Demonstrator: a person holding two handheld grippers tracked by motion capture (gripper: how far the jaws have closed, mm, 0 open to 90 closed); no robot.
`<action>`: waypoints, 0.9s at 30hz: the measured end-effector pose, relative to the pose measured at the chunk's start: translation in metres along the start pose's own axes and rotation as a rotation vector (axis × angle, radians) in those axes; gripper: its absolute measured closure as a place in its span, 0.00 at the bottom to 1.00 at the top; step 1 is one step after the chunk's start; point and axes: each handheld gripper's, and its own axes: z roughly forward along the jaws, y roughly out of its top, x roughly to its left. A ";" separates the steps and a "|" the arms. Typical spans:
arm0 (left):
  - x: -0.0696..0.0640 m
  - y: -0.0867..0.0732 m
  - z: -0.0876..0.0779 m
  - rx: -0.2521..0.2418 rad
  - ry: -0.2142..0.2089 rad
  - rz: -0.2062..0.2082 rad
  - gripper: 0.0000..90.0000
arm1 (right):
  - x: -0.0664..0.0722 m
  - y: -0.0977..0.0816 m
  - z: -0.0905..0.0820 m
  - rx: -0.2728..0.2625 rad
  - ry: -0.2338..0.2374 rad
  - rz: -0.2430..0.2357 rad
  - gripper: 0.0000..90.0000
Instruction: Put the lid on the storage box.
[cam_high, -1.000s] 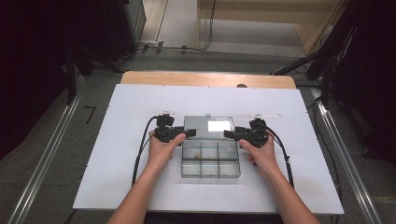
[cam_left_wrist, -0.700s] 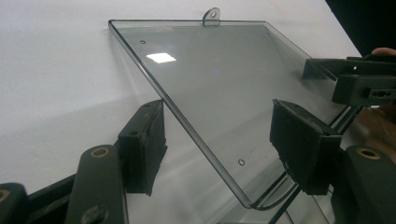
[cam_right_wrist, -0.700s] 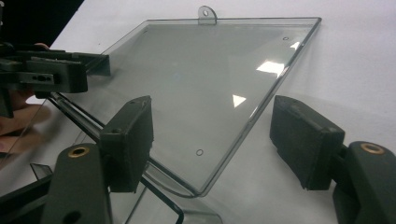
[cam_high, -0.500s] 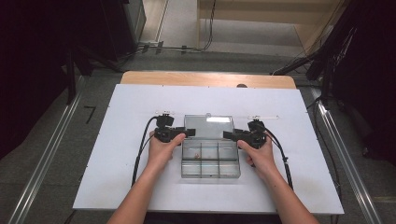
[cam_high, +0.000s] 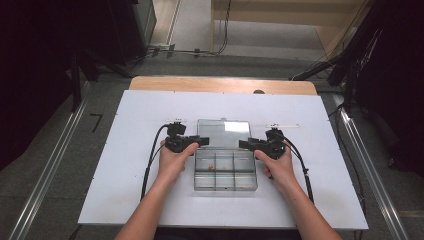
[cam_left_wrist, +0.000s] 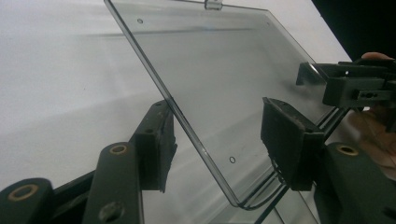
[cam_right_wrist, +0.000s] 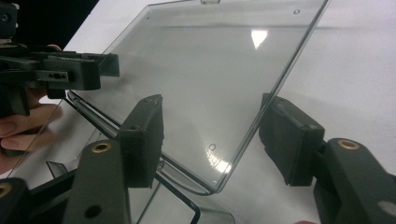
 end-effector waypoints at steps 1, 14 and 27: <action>0.000 0.000 0.000 -0.002 -0.003 0.003 0.51 | 0.000 0.000 0.000 -0.004 -0.001 -0.003 0.45; -0.002 0.002 -0.010 -0.036 -0.032 0.032 0.67 | 0.002 0.001 -0.009 -0.049 0.009 -0.029 0.61; -0.006 0.002 -0.022 -0.078 -0.058 0.102 0.79 | 0.004 0.000 -0.021 -0.111 0.027 -0.112 0.77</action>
